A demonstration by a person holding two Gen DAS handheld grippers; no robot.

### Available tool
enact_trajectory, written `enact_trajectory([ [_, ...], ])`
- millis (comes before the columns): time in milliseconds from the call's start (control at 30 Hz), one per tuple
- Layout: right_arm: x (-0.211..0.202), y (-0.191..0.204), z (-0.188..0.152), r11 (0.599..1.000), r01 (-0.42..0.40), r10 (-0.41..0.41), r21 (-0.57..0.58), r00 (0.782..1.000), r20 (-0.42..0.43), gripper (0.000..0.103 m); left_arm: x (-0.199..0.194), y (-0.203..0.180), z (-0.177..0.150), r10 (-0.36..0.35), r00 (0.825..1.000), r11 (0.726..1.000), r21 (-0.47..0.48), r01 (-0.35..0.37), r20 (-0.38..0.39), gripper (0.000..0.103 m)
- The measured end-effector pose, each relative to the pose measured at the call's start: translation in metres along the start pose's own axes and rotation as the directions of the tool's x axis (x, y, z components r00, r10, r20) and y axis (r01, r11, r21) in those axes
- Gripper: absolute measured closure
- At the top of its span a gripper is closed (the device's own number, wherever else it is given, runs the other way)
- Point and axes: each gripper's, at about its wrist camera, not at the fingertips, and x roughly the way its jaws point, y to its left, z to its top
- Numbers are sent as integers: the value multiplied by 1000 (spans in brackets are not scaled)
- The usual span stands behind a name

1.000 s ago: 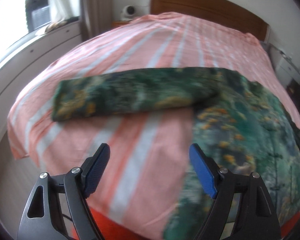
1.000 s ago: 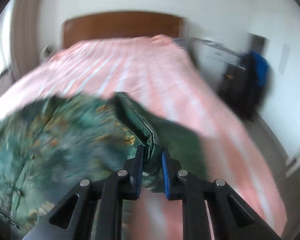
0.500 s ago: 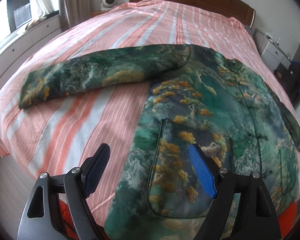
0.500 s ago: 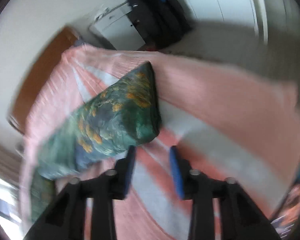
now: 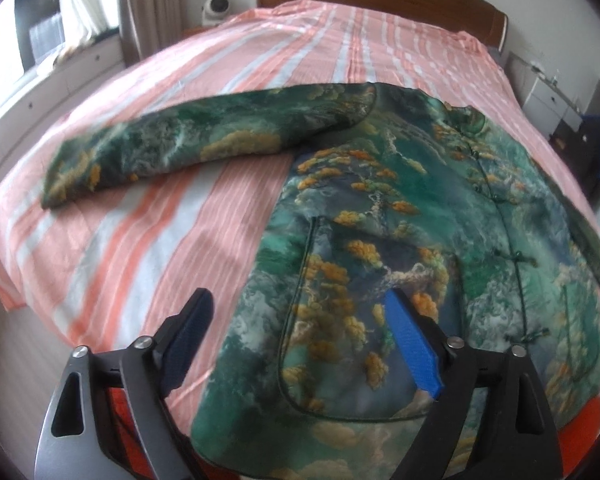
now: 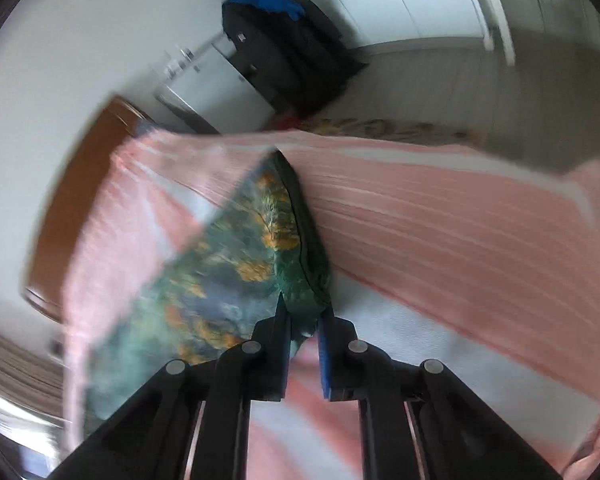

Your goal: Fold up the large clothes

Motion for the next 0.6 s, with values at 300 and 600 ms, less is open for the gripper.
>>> enact_trajectory([
  [300,-9,-4,-4,987,-155,153,49,988,28,37,-1,-11,-2,1,999,999,32,-2,35,4],
  [600,-21,37,10,996,-94,94,-1,992,79,94,6,6,-8,42,998,998,-55,-39,55,4],
])
